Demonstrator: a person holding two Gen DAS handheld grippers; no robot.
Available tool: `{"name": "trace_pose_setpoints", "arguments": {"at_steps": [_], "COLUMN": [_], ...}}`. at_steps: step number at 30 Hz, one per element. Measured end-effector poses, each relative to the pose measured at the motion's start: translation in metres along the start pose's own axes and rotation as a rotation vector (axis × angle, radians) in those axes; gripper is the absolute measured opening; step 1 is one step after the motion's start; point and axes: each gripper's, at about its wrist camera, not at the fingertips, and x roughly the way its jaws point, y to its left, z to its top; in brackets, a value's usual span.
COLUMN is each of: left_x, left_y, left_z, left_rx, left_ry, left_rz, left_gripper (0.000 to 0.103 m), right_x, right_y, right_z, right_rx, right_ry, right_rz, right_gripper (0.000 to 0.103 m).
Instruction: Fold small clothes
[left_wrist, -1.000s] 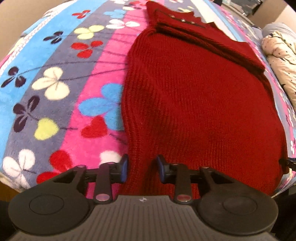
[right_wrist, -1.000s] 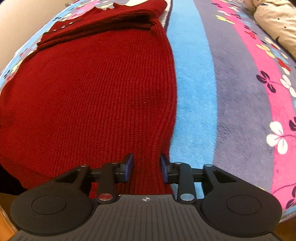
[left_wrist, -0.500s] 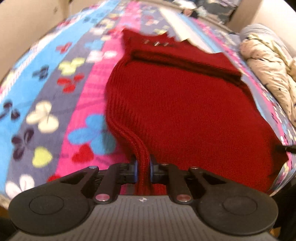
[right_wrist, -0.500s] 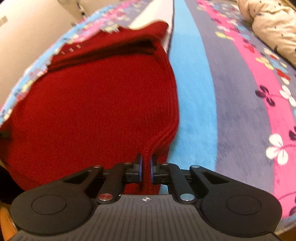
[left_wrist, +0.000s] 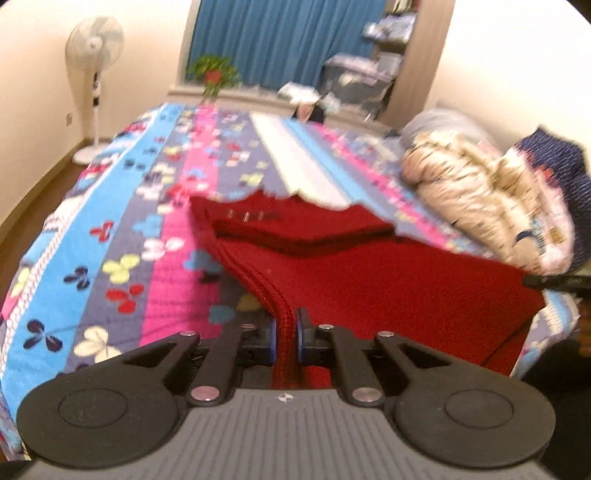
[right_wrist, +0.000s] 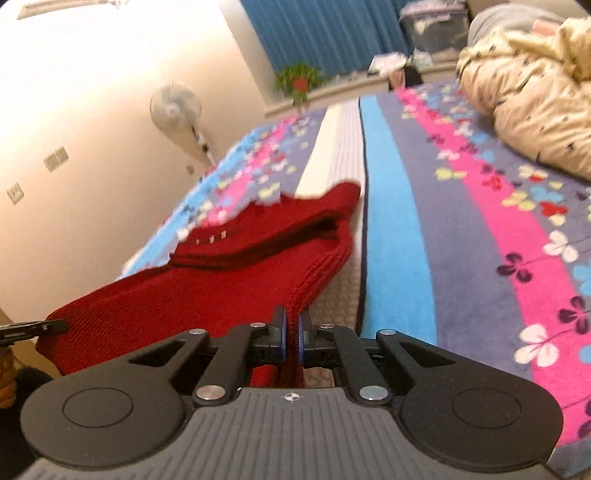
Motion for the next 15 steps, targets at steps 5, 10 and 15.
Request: {"name": "trace_pose_setpoints", "arguments": {"at_steps": [5, 10, 15], "left_x": [-0.055, -0.046, 0.044], "left_y": [0.0, 0.019, 0.061], "left_z": [0.001, 0.009, 0.034], "left_rx": [0.021, -0.065, -0.176], "left_ry": [-0.071, -0.072, 0.038], "left_rz": [-0.051, -0.098, 0.01], "left_gripper": [0.01, 0.01, 0.011], "right_x": [-0.06, -0.084, -0.022], "right_y": [-0.003, -0.006, -0.032], "right_z": [-0.014, -0.016, 0.019], "right_rx": [0.101, 0.158, 0.202], "right_ry": [-0.131, -0.193, -0.129], "right_rz": [0.027, 0.085, 0.032], "right_gripper": [0.005, 0.005, 0.005]}}
